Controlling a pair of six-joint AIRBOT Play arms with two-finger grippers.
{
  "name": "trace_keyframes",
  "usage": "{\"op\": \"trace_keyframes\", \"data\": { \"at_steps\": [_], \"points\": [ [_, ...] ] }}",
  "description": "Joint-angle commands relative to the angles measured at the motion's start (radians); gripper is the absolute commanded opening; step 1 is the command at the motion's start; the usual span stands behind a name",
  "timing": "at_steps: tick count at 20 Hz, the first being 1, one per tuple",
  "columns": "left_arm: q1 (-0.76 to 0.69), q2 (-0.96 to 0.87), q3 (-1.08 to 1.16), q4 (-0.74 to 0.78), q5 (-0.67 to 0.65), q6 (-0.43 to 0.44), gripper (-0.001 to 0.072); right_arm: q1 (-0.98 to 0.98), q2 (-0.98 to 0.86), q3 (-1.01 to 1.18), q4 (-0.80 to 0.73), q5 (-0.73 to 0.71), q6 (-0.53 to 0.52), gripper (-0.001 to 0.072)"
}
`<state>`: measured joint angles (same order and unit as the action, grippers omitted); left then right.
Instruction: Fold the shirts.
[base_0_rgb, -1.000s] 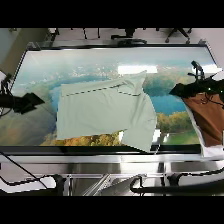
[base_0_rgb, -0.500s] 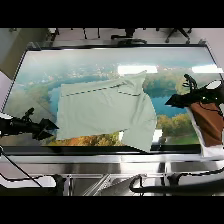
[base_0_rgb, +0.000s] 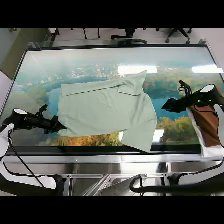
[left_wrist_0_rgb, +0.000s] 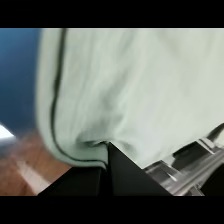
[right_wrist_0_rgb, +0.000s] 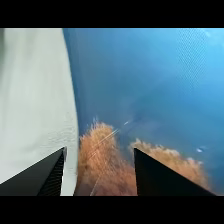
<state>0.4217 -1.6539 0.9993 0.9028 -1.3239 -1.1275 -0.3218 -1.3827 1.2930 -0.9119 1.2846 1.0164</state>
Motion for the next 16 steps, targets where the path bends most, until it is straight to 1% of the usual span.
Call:
{"op": "trace_keyframes", "data": {
  "at_steps": [1, 3, 7, 8, 9, 10, 11, 12, 13, 14, 15, 16],
  "points": [
    [-0.045, -0.007, 0.085, -0.031, -0.039, -0.001, 0.0011, 0.002, -0.035, 0.000, 0.049, 0.019, -0.016, 0.0493],
    [-0.058, -0.008, 0.104, -0.032, -0.037, -0.006, 0.0011, 0.006, -0.056, -0.001, 0.112, 0.034, -0.036, 0.0490],
    [-0.057, -0.008, 0.103, -0.031, -0.035, -0.007, 0.0011, 0.068, -0.114, -0.003, 0.102, 0.058, -0.038, 0.0478],
    [-0.057, -0.008, 0.103, -0.031, -0.035, -0.007, 0.0011, 0.090, -0.126, -0.003, 0.103, 0.060, -0.042, 0.0383],
    [-0.057, -0.008, 0.103, -0.032, -0.037, -0.007, 0.0011, 0.110, -0.130, -0.003, 0.102, 0.060, -0.045, 0.0306],
    [-0.057, -0.007, 0.103, -0.033, -0.043, -0.007, 0.0011, 0.127, -0.130, -0.003, 0.104, 0.064, -0.045, 0.0289],
    [-0.057, -0.007, 0.103, -0.035, -0.057, -0.008, 0.0011, 0.144, -0.130, -0.003, 0.106, 0.076, -0.045, 0.0201],
    [-0.058, -0.006, 0.103, -0.036, -0.072, -0.008, 0.0011, 0.156, -0.130, -0.003, 0.105, 0.087, -0.044, 0.0168],
    [-0.058, 0.001, 0.103, -0.036, -0.089, -0.008, 0.0010, 0.165, -0.129, -0.003, 0.106, 0.098, -0.044, 0.0121],
    [-0.058, 0.018, 0.103, -0.036, -0.102, -0.011, 0.0010, 0.171, -0.123, -0.003, 0.114, 0.109, -0.045, 0.0047],
    [-0.057, 0.044, 0.103, -0.036, -0.108, -0.018, 0.0010, 0.173, -0.105, -0.003, 0.131, 0.111, -0.045, 0.0025],
    [-0.055, 0.084, 0.103, -0.036, -0.108, -0.019, 0.0010, 0.172, -0.072, -0.003, 0.157, 0.110, -0.056, 0.0025]
  ]
}}
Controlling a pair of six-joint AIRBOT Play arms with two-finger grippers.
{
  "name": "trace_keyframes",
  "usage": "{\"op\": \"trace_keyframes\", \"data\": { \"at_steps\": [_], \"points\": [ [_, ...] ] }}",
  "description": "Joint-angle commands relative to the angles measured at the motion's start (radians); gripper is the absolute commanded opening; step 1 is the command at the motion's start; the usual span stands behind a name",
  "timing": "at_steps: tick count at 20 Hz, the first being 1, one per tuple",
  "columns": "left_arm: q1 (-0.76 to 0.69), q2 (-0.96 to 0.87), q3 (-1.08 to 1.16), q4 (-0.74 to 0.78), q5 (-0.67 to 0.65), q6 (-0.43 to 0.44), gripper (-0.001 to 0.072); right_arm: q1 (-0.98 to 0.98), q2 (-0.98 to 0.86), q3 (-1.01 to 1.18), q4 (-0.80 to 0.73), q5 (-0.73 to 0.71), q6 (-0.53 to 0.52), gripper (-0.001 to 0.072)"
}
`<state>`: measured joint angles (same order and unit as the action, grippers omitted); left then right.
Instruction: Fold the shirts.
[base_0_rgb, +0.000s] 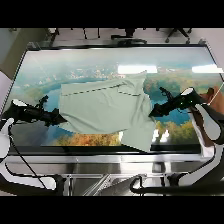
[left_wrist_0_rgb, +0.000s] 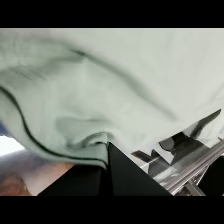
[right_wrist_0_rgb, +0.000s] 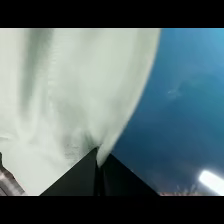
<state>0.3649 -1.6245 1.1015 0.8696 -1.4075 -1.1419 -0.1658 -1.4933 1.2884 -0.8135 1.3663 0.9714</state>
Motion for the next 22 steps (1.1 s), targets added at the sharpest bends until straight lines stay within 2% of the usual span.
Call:
{"op": "trace_keyframes", "data": {
  "at_steps": [1, 5, 7, 12, 15, 18, 20, 22],
  "points": [
    [0.006, 0.100, 0.002, -0.003, -0.023, -0.013, 0.0010, 0.010, 0.086, 0.003, 0.088, 0.024, -0.026, 0.0025],
    [0.045, 0.322, 0.093, -0.010, -0.094, -0.071, 0.0010, -0.074, 0.417, 0.034, 0.242, -0.060, -0.076, 0.0024],
    [0.071, 0.444, 0.209, -0.009, -0.122, -0.118, 0.0010, -0.137, 0.617, 0.079, 0.253, -0.158, -0.083, 0.0024],
    [0.081, 0.750, 0.494, -0.008, 0.056, -0.188, 0.0010, -0.311, 1.019, 0.233, 0.230, -0.478, -0.113, 0.0023],
    [0.082, 0.879, 0.619, 0.032, 0.134, -0.188, 0.0010, -0.354, 1.097, 0.368, 0.161, -0.536, -0.112, 0.0023],
    [0.081, 0.916, 0.718, 0.165, 0.101, -0.186, 0.0009, -0.354, 1.086, 0.455, 0.152, -0.519, -0.111, 0.0024],
    [0.080, 0.894, 0.731, 0.203, 0.068, -0.146, 0.0009, -0.354, 1.059, 0.453, 0.153, -0.456, -0.111, 0.0024],
    [0.074, 0.840, 0.700, 0.150, 0.060, -0.109, 0.0009, -0.355, 1.012, 0.421, 0.203, -0.359, -0.112, 0.0023]
  ]
}}
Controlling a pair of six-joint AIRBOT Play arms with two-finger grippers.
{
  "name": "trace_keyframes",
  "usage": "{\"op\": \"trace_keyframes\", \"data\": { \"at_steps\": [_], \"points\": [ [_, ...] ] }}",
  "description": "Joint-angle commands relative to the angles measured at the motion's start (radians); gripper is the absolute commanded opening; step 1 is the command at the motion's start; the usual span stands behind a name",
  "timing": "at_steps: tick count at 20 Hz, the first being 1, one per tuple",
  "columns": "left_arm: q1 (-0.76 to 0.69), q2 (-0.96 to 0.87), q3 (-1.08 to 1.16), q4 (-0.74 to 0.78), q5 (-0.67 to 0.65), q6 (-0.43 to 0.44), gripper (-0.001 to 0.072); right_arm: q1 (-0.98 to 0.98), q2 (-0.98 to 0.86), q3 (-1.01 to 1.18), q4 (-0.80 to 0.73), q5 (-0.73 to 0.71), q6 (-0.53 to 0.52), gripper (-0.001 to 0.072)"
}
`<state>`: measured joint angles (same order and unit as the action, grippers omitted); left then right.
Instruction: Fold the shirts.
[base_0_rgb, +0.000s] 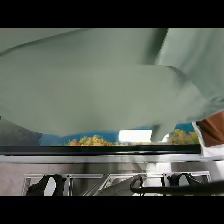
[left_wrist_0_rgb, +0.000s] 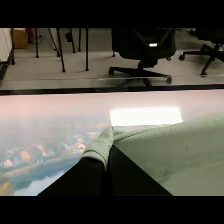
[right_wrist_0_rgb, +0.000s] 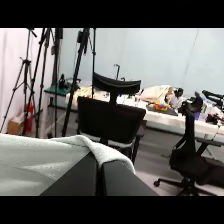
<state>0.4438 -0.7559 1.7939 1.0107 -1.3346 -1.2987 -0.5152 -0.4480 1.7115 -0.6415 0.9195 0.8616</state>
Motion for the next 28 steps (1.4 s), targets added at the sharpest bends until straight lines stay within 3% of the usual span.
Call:
{"op": "trace_keyframes", "data": {
  "at_steps": [1, 3, 5, 10, 16, 20, 24, 28],
  "points": [
    [-0.026, -0.066, -0.023, -0.045, -0.005, 0.077, 0.0009, -0.005, -0.061, -0.048, 0.088, 0.119, -0.003, 0.0023],
    [-0.122, -0.165, -0.102, -0.119, 0.019, 0.132, 0.0010, -0.005, -0.116, -0.185, 0.236, 0.164, -0.069, 0.0023],
    [-0.248, -0.303, -0.173, -0.056, 0.064, 0.151, 0.0009, -0.005, -0.175, -0.342, 0.330, 0.164, -0.144, 0.0023],
    [-0.380, -0.730, -0.161, 0.040, 0.041, 0.150, 0.0010, 0.012, -0.447, -0.589, 0.313, 0.120, -0.205, 0.0023],
    [-0.388, -1.158, 0.065, 0.043, -0.058, 0.090, 0.0010, 0.111, -0.835, -0.567, 0.314, -0.023, -0.264, 0.0023],
    [-0.378, -1.278, 0.219, 0.044, -0.109, 0.067, 0.0009, 0.113, -0.929, -0.485, 0.271, -0.003, -0.257, 0.0023],
    [-0.377, -1.293, 0.222, 0.050, -0.125, 0.066, 0.0009, 0.110, -0.885, -0.485, 0.023, -0.045, -0.179, 0.0023],
    [-0.383, -1.293, 0.222, 0.107, -0.122, 0.056, 0.0010, 0.118, -0.892, -0.485, 0.006, -0.058, -0.181, 0.0023]
  ]
}}
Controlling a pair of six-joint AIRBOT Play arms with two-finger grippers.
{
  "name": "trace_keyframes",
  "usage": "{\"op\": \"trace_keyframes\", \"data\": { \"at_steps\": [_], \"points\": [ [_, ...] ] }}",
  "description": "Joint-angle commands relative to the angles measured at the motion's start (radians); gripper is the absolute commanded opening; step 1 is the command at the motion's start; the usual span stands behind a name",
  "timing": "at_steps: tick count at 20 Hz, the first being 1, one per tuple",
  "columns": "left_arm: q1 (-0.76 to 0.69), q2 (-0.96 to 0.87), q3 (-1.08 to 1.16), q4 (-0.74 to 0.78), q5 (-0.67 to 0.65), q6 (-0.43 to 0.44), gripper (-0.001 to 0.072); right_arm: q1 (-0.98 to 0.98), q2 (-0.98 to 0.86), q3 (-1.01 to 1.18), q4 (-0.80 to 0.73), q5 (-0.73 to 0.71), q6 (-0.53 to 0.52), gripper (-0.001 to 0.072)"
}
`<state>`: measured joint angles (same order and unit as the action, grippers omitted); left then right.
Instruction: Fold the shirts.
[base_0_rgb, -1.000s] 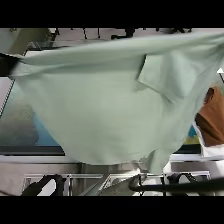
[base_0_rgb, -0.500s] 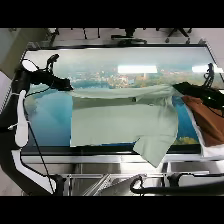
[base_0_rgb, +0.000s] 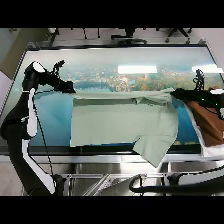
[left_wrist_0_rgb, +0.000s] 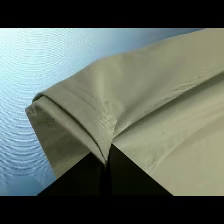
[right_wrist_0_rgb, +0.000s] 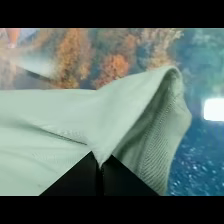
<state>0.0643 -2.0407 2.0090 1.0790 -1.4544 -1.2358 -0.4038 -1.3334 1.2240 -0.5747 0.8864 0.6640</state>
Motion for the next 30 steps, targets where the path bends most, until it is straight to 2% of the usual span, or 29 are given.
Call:
{"op": "trace_keyframes", "data": {
  "at_steps": [1, 11, 12, 14, 15, 16, 17, 18, 19, 22, 24, 27, 30],
  "points": [
    [-0.006, -0.008, 0.006, 0.055, 0.001, -0.006, 0.0010, 0.012, -0.018, 0.002, -0.060, -0.032, 0.017, 0.0023],
    [-0.010, -0.010, -0.097, 0.104, 0.021, -0.013, 0.0015, 0.051, -0.075, 0.003, -0.061, -0.021, 0.017, 0.0025],
    [-0.014, -0.008, -0.096, 0.102, 0.017, -0.023, 0.0016, 0.052, -0.074, 0.003, -0.061, -0.016, 0.017, 0.0044],
    [-0.014, -0.006, -0.069, 0.100, -0.014, -0.035, 0.0017, 0.052, -0.058, 0.003, -0.061, -0.004, 0.017, 0.0253],
    [-0.014, -0.006, -0.037, 0.100, -0.043, -0.049, 0.0019, 0.051, -0.037, 0.003, -0.061, 0.006, 0.017, 0.0276],
    [-0.009, -0.006, 0.007, 0.100, -0.091, -0.059, 0.0284, 0.049, -0.003, 0.003, -0.063, 0.013, 0.017, 0.0276],
    [-0.006, -0.006, 0.048, 0.103, -0.133, -0.084, 0.0611, 0.043, 0.042, 0.003, -0.071, 0.018, 0.017, 0.0280],
    [0.002, -0.003, 0.085, 0.104, -0.177, -0.117, 0.0670, 0.040, 0.093, 0.003, -0.090, 0.026, 0.020, 0.0322],
    [0.010, 0.013, 0.090, 0.104, -0.205, -0.134, 0.0670, 0.035, 0.142, 0.003, -0.123, 0.029, 0.050, 0.0374],
    [0.047, 0.132, -0.055, 0.105, -0.207, -0.145, 0.0670, -0.004, 0.280, 0.002, -0.254, 0.080, 0.227, 0.0380],
    [0.088, 0.226, -0.202, 0.104, -0.208, -0.151, 0.0670, -0.052, 0.362, -0.003, -0.285, 0.199, 0.335, 0.0367],
    [0.140, 0.407, -0.521, 0.096, -0.162, -0.150, 0.0670, -0.121, 0.476, -0.071, -0.291, 0.362, 0.490, 0.0368],
    [0.174, 0.575, -0.892, 0.097, -0.057, -0.134, 0.0670, -0.137, 0.588, -0.242, -0.356, 0.386, 0.581, 0.0368]
  ]
}}
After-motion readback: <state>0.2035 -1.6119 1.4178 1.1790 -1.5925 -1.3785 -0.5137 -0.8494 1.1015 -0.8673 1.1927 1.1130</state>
